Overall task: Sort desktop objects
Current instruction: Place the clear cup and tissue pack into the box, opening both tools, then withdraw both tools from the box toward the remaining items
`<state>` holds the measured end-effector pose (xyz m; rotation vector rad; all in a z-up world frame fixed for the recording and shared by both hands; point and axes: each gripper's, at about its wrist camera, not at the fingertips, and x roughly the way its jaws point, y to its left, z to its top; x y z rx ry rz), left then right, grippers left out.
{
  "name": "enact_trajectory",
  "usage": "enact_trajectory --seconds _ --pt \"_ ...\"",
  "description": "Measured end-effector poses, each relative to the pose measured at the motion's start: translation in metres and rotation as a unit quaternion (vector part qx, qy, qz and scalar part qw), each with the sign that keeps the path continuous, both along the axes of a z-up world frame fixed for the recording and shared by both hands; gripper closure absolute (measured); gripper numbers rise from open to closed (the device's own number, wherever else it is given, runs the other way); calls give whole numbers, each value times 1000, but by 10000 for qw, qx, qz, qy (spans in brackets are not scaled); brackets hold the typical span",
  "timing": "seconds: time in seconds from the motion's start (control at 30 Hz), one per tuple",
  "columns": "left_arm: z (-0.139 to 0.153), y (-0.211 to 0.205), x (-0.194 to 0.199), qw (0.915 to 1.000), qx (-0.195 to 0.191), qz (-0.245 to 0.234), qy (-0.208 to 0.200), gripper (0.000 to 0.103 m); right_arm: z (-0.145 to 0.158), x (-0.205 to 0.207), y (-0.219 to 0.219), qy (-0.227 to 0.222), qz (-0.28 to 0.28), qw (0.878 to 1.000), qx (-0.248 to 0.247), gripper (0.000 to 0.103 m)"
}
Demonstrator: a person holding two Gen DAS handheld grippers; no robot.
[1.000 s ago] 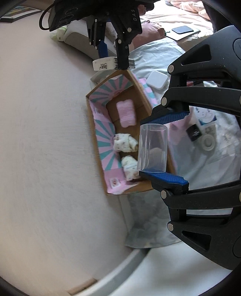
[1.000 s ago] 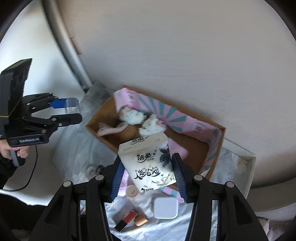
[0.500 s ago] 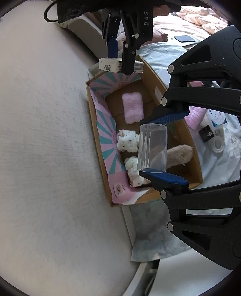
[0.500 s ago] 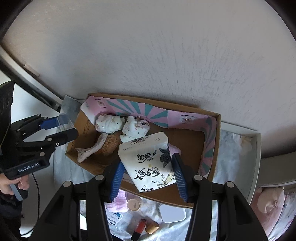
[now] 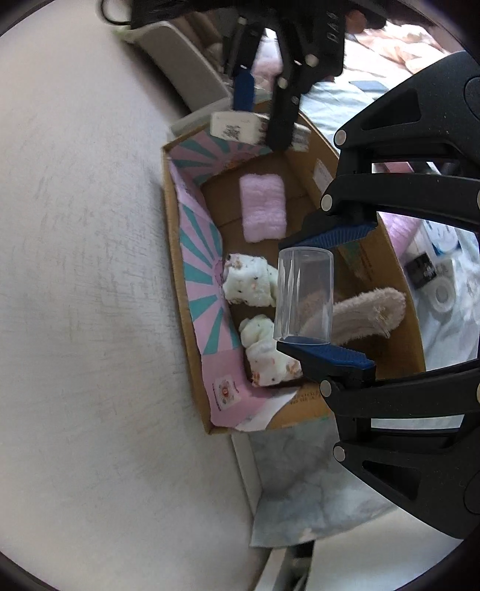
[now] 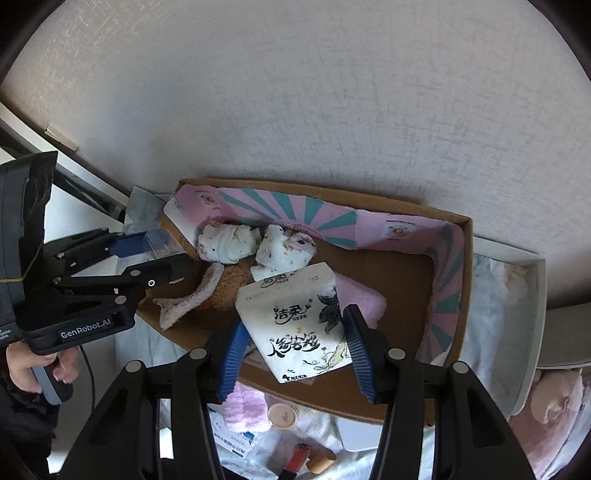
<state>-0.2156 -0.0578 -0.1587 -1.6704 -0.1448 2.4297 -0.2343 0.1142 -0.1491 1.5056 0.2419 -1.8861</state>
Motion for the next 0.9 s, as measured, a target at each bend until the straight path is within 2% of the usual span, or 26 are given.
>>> enact_trajectory --seconds 0.03,0.07,0.1,0.13,0.23,0.37,0.57,0.7,0.9 --pt "-1 -1 -2 9999 -12 106 -57 57 0 0 0 7 -36 10000 -17 46" --pt "-1 -2 -3 9997 -71 183 -109 45 0 0 1 27 -85 10000 -22 30" --pt "-1 -2 -3 9997 -90 207 -104 30 2 0 4 77 -140 9998 -106 23" --pt "1 -2 -2 9998 -46 186 -61 2 5 1 6 115 -169 9995 -230 23" --pt "5 -4 4 9997 -11 221 46 0 13 1 15 145 -333 9980 -514 22" --pt "16 -11 13 9993 70 309 193 0 23 4 24 294 -437 9974 -500 22" --pt "38 -6 26 9987 -75 294 401 0 39 11 28 309 -414 9972 -546 22" --pt "54 2 36 9978 -281 237 550 0 56 19 29 720 -297 9961 -402 22" --pt "76 3 54 9966 -241 264 738 0 80 31 40 1037 -242 9928 -543 22"
